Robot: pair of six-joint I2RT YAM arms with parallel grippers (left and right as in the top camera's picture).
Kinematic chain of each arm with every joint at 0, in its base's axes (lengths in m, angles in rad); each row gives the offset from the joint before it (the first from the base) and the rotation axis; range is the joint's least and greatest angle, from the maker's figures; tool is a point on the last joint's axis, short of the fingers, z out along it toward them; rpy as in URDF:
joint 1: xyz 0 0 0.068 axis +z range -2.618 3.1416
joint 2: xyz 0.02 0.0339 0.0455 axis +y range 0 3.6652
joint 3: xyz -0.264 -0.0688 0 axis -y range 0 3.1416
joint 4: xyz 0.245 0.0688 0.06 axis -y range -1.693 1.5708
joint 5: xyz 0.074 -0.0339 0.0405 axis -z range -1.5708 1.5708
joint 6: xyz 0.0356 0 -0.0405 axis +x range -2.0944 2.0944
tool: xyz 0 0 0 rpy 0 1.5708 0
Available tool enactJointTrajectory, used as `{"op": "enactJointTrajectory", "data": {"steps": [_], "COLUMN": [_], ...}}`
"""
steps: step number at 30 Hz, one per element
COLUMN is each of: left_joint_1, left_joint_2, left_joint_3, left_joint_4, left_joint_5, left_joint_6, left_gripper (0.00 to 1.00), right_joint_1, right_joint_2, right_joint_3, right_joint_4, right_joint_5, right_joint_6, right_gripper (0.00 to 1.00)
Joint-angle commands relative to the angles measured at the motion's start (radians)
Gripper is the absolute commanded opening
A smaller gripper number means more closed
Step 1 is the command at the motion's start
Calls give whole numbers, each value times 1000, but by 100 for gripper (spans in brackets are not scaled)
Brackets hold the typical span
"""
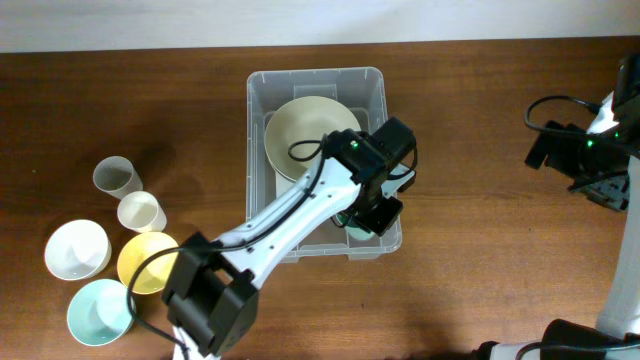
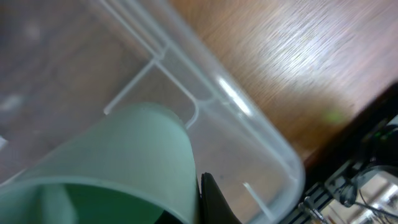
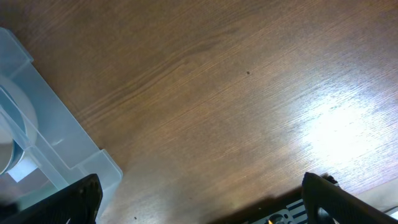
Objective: Pack container
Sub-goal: 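Place the mint-green cup in the bin's front-right corner, release, withdraw left gripper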
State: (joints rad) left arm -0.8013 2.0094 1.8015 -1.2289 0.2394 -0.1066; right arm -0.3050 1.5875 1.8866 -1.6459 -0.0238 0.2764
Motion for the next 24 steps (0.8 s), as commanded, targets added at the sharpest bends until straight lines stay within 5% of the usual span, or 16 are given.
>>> {"op": "enactJointTrajectory", "data": {"steps": [1,7,10,13,24], "left_joint_1": [1,0,1,1,89], "left_joint_2": [41,52,52,52,-4], "left_joint_3": [-4,-8,-8,-8,202], "left_joint_4": [-6,-4,-7,-6,-100], "left_joint_5": [29,27,27,27,-141], "left_joint_6": [-21,-20,-20,-20,11], "left_gripper": [0,2,28,34,41], "right_joint_1": [3,3,3,3,3], "right_joint_2": [2,2,2,2,2], "right_joint_3": [-5,-5,-5,-5,-5], "right_joint_4": [0,0,0,0,0], "right_joint_5": [16,16,16,16,16], "right_joint_6": [-7,-6,-7,-6,-7], "right_gripper": [98,98,98,98,98]}}
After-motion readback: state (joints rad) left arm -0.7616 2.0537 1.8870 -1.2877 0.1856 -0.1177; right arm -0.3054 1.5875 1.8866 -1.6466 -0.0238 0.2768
